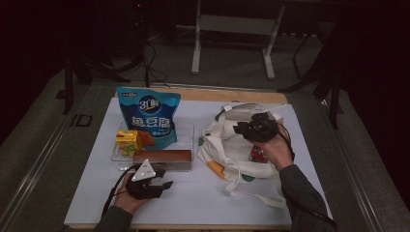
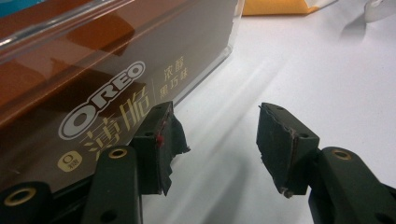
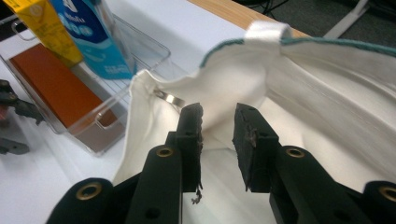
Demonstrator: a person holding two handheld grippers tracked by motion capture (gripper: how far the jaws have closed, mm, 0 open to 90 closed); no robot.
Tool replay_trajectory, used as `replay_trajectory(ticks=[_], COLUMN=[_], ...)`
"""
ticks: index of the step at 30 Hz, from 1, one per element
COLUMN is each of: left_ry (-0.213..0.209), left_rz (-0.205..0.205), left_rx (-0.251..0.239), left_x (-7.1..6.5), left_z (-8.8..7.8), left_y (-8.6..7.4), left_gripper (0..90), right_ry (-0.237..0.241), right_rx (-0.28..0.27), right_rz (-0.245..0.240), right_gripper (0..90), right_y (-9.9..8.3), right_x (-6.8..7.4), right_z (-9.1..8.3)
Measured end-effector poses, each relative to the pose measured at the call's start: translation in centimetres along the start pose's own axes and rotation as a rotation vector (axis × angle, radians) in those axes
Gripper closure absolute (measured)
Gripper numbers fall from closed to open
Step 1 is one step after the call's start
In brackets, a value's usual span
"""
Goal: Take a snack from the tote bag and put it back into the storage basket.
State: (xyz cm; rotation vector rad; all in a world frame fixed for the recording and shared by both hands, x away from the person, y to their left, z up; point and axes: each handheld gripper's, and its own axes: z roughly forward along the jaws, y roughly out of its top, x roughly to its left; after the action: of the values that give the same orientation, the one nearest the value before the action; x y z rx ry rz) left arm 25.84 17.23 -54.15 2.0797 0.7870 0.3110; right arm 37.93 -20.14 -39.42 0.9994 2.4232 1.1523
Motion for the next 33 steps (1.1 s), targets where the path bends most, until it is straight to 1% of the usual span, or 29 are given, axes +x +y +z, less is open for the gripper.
replay_trajectory(ticks=[5, 10, 15, 18, 20, 22, 28, 30, 33], left_ry=[0.001, 0.002, 0.001, 0.0, 0.0, -0.001, -0.002, -0.002, -0.001], left_rz=[0.0, 0.002, 0.003, 0.003, 0.003, 0.003, 0.003, 0.003, 0.003], left_rx=[0.001, 0.002, 0.002, 0.003, 0.003, 0.004, 0.005, 0.004, 0.005], left_x=[0.0, 0.0, 0.0, 0.0, 0.0, 0.0, 0.0, 0.0, 0.0], left_z=[0.0, 0.0, 0.0, 0.0, 0.0, 0.0, 0.0, 0.0, 0.0], left_y=[0.0, 0.0, 0.0, 0.0, 0.0, 0.0, 0.0, 0.0, 0.0], left_gripper=[47.0, 47.0, 47.1, 47.1, 47.1, 47.0, 47.0, 47.1, 47.1], right_ry=[-0.03, -0.043, -0.076, -0.094, -0.109, -0.111, -0.136, -0.141, -0.147], right_rx=[0.021, 0.025, 0.045, 0.056, 0.063, 0.066, 0.101, 0.109, 0.135], right_rz=[-0.012, -0.02, -0.034, -0.047, -0.053, -0.054, -0.071, -0.07, -0.071], right_gripper=[72.7, 75.6, 85.5, 89.6, 89.9, 90.0, 90.0, 90.0, 90.0], right_y=[-0.3, -0.6, -1.2, -1.7, -2.0, -2.1, -3.0, -3.4, -3.9], right_x=[-0.4, -0.6, -1.0, -1.1, -1.2, -1.3, -1.7, -1.8, -1.8], right_z=[-0.4, -0.9, -1.3, -1.4, -1.5, -1.5, -1.8, -1.9, -1.9])
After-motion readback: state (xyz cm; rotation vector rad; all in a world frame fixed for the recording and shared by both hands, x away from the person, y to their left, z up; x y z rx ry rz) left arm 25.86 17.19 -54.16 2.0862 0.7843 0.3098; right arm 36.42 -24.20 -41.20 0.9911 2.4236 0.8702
